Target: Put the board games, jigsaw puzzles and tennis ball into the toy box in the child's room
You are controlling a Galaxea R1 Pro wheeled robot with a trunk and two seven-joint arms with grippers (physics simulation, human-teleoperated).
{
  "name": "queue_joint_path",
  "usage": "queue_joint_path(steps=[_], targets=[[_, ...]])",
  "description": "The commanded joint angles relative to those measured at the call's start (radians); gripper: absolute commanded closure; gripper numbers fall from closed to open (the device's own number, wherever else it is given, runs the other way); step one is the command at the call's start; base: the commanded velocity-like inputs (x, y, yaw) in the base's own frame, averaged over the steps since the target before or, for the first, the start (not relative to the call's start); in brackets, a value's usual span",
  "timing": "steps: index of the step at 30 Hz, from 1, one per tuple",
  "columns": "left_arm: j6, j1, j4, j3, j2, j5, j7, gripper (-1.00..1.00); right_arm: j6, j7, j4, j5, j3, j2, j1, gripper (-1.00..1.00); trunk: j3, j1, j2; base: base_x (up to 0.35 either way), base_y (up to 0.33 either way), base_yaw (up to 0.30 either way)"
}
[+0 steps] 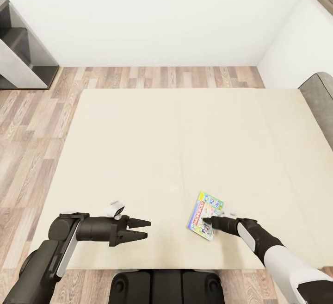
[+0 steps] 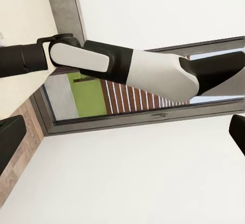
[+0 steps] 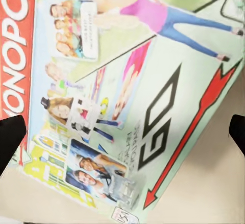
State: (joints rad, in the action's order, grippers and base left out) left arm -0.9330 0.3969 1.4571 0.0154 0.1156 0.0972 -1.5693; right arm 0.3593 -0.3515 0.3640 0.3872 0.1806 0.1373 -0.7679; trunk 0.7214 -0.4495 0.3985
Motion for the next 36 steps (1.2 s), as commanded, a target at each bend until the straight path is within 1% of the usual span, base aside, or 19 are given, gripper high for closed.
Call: queue_joint_path(steps=[1,8,16,30,32,35,36], targets=[[-0.011,0.000,0.000,0.002,0.001,0.002,-0.002,-1.00,0.005,0.000,0.002,0.005,0.004,0.001,-0.002,-1.00,0.001,-0.001,0.001,0.000,0.000,0.000],[-0.010,0.000,-0.001,0.002,0.003,0.002,-0.002,-1.00,0.005,0.012,0.030,0.006,0.003,-0.001,-0.018,-1.00,0.001,-0.001,0.001,0.000,0.000,0.000],[-0.010,0.000,-0.001,0.000,0.004,0.004,-0.002,-1.00,0.014,0.078,0.062,0.006,0.003,-0.011,-0.034,-1.00,0.001,-0.001,0.001,0.000,0.000,0.000],[-0.010,0.000,-0.001,0.000,0.004,0.004,-0.002,-1.00,0.011,0.091,0.064,0.006,0.003,-0.019,-0.048,-1.00,0.001,-0.001,0.001,0.000,0.000,0.000],[-0.010,0.000,-0.001,0.000,0.004,0.004,-0.002,-1.00,0.012,0.091,0.064,0.003,0.004,-0.034,-0.048,-1.00,0.001,-0.001,0.001,0.000,0.000,0.000],[-0.010,0.000,-0.001,0.001,0.004,0.004,-0.002,-1.00,0.012,0.091,0.063,-0.002,0.006,-0.069,-0.055,-1.00,0.001,-0.001,0.001,0.000,0.000,0.000],[-0.010,0.000,-0.001,0.001,0.004,0.004,-0.002,-1.00,0.013,0.091,0.063,-0.003,0.006,-0.075,-0.057,-1.00,0.001,-0.001,0.001,0.000,0.000,0.000]])
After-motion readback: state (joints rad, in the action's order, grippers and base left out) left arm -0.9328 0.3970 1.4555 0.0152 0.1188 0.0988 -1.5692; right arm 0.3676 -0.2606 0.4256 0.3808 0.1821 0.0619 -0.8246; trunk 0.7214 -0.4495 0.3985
